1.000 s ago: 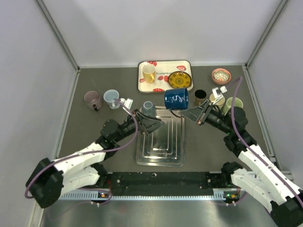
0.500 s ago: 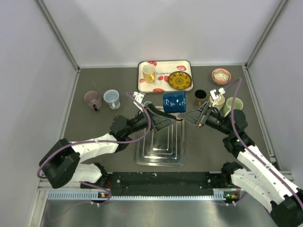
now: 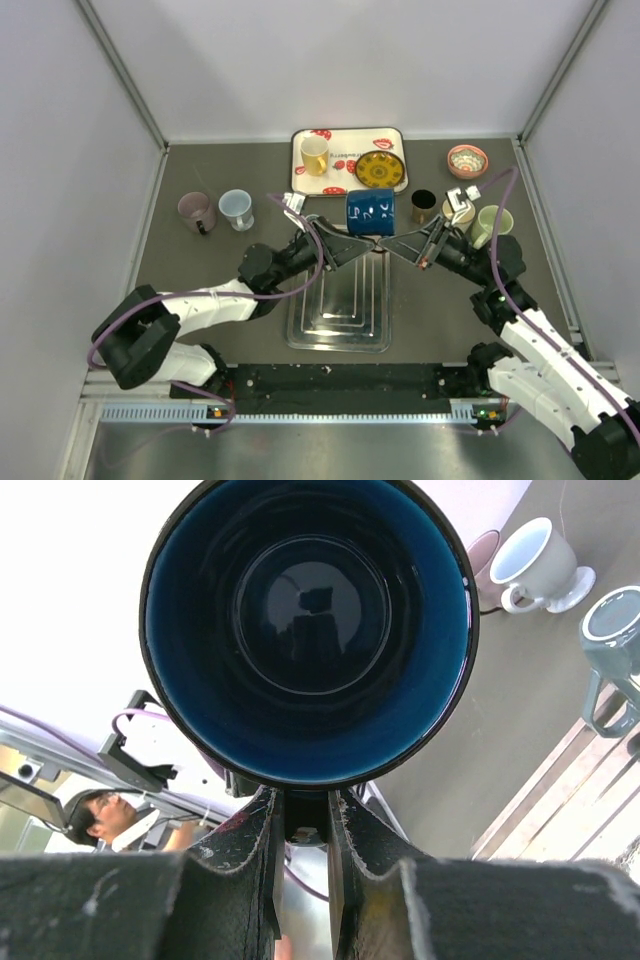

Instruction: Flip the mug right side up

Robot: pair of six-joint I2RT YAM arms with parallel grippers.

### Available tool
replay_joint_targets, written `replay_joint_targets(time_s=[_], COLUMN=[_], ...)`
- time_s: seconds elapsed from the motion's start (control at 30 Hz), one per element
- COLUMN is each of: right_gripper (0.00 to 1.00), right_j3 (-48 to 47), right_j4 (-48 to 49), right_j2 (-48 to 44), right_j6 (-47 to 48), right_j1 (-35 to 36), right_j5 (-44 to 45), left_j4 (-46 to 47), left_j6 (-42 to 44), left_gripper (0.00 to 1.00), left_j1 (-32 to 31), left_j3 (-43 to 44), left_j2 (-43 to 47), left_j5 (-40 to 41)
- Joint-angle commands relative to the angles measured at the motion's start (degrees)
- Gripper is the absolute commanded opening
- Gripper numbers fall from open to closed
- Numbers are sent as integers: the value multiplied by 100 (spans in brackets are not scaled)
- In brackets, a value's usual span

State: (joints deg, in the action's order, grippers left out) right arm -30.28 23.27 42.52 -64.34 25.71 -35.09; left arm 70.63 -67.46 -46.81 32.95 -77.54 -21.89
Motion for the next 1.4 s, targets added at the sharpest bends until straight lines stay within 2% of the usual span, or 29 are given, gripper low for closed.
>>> replay_joint_targets(time_s=[0.0,0.1,0.23,0.3,0.33,0.47,0.6,0.7,0.77,0.87,1.0,1.1,1.13,1.27,1.37], right_gripper=[0,0,0,0,0,0,0,0,0,0,0,0,0,0,0], right_j3=[22,5,-4,-21,-22,-13,-4,22,22,22,22,49,57,66,31], right_j4=[425,109,-261,-463,-507,-595,-595,-621,-648,-779,-1034,-1236,-1272,-1500,-1676], right_j2=[-288,-411,-543,-578,-613,-649,-649,-640,-614,-614,-666,-693,-701,-719,-737], right_j6=[166,447,835,983,1002,1063,1098,1134,1160,1213,1405,1538,1555,1696,1793], right_j1=[48,48,48,48,48,39,48,48,39,48,39,39,48,48,48], right_j5=[-384,-419,-437,-446,-455,-481,-516,-569,-639,-709,-718,-701,-701,-640,-561], left_j4=[838,935,1198,1260,1269,1216,1093,1093,1137,1321,1445,1436,1445,1331,779], left_j6=[-83,-223,-460,-513,-531,-531,-470,-443,-443,-496,-584,-584,-575,-575,-347], left_gripper=[52,43,25,22,23,51,58,57,52,37,28,13,1,0,0], left_j1=[49,49,58,58,58,66,66,58,66,66,75,75,75,75,75], left_j3=[220,291,396,458,475,484,493,511,519,554,634,678,686,774,932], left_j2=[20,-60,-244,-288,-306,-271,-227,-227,-235,-297,-324,-297,-297,-288,-227], left_j5=[651,660,607,563,563,598,633,651,651,625,554,510,493,282,-69])
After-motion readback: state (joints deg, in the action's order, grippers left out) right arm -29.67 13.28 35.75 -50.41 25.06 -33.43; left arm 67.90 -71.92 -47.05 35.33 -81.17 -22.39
